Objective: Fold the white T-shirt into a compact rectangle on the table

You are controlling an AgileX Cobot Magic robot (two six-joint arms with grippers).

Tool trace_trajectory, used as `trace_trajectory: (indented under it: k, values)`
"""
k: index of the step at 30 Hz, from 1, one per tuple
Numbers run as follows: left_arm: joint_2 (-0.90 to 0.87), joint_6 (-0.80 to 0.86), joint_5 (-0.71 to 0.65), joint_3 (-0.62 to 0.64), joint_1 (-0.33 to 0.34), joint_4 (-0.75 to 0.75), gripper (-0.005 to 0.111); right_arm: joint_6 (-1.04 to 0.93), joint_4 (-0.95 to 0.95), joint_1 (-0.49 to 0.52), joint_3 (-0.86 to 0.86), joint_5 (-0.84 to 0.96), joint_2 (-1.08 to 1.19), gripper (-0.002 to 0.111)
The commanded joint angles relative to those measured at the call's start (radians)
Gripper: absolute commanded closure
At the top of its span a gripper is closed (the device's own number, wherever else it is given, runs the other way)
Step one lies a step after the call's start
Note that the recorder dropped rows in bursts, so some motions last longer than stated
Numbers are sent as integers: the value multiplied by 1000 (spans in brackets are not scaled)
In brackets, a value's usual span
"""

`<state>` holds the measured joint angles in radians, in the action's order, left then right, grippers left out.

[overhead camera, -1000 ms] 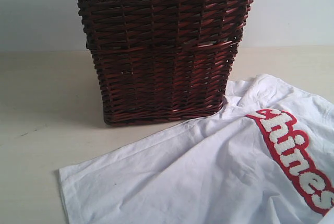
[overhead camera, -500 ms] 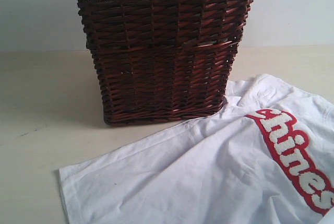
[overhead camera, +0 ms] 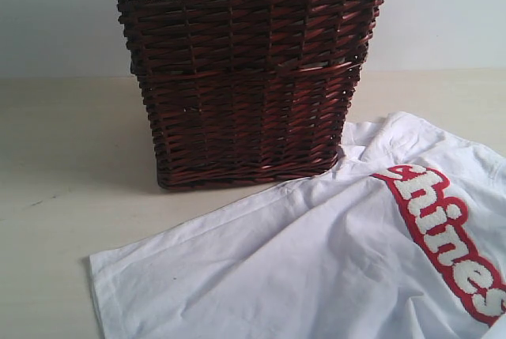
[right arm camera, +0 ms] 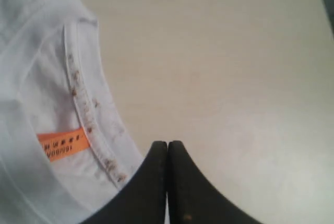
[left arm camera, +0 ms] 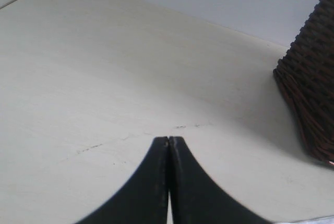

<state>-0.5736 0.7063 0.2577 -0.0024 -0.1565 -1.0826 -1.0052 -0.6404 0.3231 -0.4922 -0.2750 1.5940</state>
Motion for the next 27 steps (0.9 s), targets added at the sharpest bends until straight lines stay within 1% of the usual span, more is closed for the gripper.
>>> trace_trajectory:
  k: [1,9,12,15,20,23,25,26,27]
  values:
    - [-4,-4,3,2,-6,-2,107,62,82,3,-5,30,-145,108]
    - [-4,-4,3,2,-6,-2,107,71,82,3,-5,119,-376,108]
    - [-4,-4,9,2,-6,-2,107,119,82,3,-5,159,-448,108]
    - [-4,-4,65,2,-6,1,107,145,82,3,-5,231,-511,108]
    - [-4,-13,51,2,-6,-7,107,145,78,3,-5,355,-571,108]
    - [-4,-80,1,2,-6,0,107,145,59,3,-5,362,-573,108]
    - [-4,-178,-46,2,-6,28,107,145,52,3,-5,362,-573,108]
    - [-4,-225,-100,-16,-6,53,107,145,50,3,-5,362,-573,108]
    - [-4,-254,-185,-50,-6,111,107,145,50,3,-5,364,-573,108]
